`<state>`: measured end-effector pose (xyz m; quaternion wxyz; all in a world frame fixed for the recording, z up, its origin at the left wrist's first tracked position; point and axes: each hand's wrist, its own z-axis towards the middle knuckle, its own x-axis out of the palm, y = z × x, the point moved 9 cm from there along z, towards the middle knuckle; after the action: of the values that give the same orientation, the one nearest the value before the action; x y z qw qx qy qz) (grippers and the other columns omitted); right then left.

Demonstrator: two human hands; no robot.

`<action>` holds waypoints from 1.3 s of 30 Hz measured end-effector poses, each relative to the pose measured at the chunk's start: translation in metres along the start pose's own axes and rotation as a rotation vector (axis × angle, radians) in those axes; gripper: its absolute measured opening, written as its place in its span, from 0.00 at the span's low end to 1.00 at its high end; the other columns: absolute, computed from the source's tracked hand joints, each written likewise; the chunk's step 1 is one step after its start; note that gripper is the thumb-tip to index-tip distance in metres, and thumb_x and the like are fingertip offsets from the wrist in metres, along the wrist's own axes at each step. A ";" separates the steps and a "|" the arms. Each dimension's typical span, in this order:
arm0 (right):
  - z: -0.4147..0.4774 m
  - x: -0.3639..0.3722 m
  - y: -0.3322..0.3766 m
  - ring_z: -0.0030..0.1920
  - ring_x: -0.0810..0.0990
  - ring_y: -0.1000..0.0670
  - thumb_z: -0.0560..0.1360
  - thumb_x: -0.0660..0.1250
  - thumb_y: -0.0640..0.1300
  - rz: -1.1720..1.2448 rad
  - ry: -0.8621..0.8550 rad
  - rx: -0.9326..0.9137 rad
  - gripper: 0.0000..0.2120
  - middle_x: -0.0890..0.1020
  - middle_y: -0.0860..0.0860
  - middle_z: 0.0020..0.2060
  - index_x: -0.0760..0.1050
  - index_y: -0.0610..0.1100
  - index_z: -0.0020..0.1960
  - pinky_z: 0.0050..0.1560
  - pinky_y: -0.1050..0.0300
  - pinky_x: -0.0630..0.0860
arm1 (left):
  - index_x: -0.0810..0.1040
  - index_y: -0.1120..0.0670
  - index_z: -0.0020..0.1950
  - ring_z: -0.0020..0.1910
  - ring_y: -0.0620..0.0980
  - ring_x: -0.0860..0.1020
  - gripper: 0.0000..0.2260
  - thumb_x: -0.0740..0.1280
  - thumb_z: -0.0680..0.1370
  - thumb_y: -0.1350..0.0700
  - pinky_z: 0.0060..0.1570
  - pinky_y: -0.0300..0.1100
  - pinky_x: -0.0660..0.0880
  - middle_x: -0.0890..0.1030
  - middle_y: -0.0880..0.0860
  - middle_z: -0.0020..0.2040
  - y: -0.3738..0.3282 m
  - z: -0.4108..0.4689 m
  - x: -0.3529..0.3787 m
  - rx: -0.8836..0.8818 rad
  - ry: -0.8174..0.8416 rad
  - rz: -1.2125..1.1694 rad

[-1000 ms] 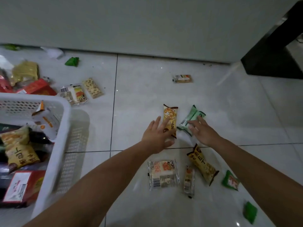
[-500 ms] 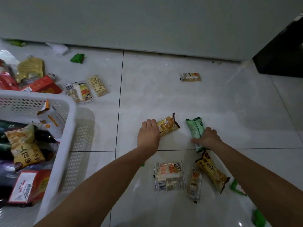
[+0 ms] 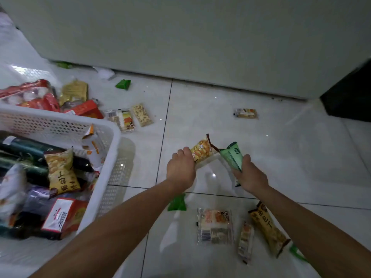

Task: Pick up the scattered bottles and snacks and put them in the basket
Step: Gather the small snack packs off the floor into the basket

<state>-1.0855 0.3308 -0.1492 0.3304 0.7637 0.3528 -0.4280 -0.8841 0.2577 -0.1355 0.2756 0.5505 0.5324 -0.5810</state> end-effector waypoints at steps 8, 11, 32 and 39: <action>-0.001 -0.074 0.184 0.42 0.74 0.43 0.78 0.60 0.51 0.010 -0.090 -0.336 0.18 0.77 0.40 0.50 0.59 0.40 0.59 0.39 0.53 0.69 | 0.66 0.62 0.59 0.55 0.61 0.74 0.14 0.64 0.77 0.58 0.47 0.52 0.72 0.74 0.62 0.56 0.116 -0.018 -0.162 -0.271 -0.452 -0.192; -0.015 -0.089 0.267 0.48 0.76 0.40 0.78 0.62 0.51 0.026 -0.058 -0.466 0.22 0.77 0.40 0.54 0.59 0.39 0.63 0.42 0.53 0.69 | 0.67 0.63 0.59 0.53 0.62 0.76 0.14 0.64 0.77 0.58 0.49 0.53 0.74 0.76 0.63 0.55 0.184 -0.054 -0.196 -0.490 -0.512 -0.186; -0.014 -0.050 0.078 0.69 0.68 0.42 0.76 0.56 0.64 0.212 0.145 -0.187 0.37 0.68 0.41 0.70 0.57 0.41 0.75 0.66 0.51 0.65 | 0.50 0.57 0.78 0.76 0.61 0.49 0.28 0.55 0.82 0.48 0.74 0.53 0.47 0.49 0.61 0.77 0.086 -0.060 -0.133 -0.107 -0.440 -0.042; -0.098 0.002 -0.153 0.66 0.69 0.41 0.70 0.64 0.66 0.257 -0.056 0.274 0.36 0.73 0.41 0.65 0.66 0.43 0.69 0.62 0.47 0.69 | 0.54 0.54 0.77 0.75 0.57 0.52 0.35 0.55 0.76 0.35 0.73 0.50 0.50 0.52 0.56 0.77 -0.073 -0.078 0.024 0.516 0.245 0.198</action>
<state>-1.1692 0.4916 -0.1413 0.2850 0.8281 0.1813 -0.4474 -0.9291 0.3569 -0.1210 0.1155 0.7176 0.3401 -0.5966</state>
